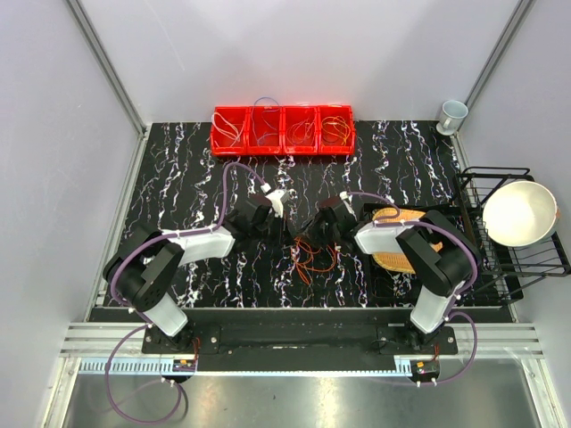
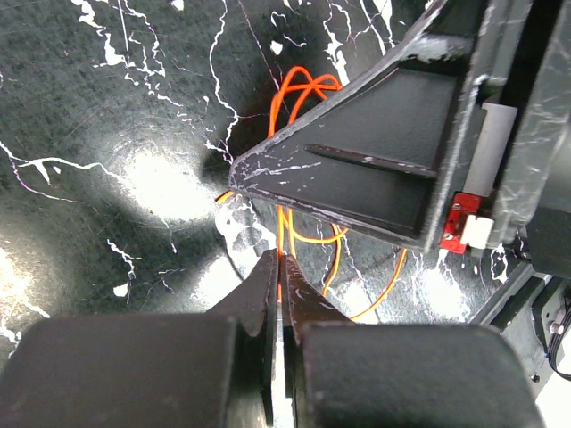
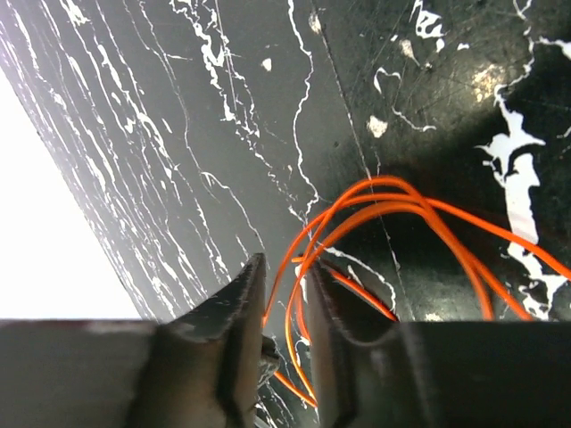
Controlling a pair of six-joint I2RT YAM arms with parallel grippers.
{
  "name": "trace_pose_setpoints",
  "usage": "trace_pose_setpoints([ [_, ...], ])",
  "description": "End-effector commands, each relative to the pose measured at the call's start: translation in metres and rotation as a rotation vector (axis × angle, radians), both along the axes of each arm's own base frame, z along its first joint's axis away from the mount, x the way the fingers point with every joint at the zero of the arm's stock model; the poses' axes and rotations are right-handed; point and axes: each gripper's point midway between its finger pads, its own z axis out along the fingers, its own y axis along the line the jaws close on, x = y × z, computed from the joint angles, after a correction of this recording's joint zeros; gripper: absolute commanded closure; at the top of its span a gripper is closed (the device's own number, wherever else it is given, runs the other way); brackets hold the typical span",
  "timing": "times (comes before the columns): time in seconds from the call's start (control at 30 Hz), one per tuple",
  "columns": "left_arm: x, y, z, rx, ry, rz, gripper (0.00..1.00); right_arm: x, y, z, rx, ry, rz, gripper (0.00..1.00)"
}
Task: Untangle the cables
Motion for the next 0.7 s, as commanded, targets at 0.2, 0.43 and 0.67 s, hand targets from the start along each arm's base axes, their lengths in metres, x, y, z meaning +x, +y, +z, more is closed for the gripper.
trace_pose_setpoints([
  [0.2,0.005,-0.011,0.026,-0.057,-0.095,-0.040,1.00,0.020,0.006,0.009,-0.007,-0.069,-0.005,1.00],
  [0.43,0.003,-0.007,0.039,-0.066,-0.112,-0.015,0.67,0.016,0.003,0.033,0.013,-0.115,0.016,1.00],
  [0.67,-0.002,0.008,0.094,-0.142,-0.211,0.059,0.42,-0.001,-0.005,0.084,0.080,-0.202,0.031,1.00],
])
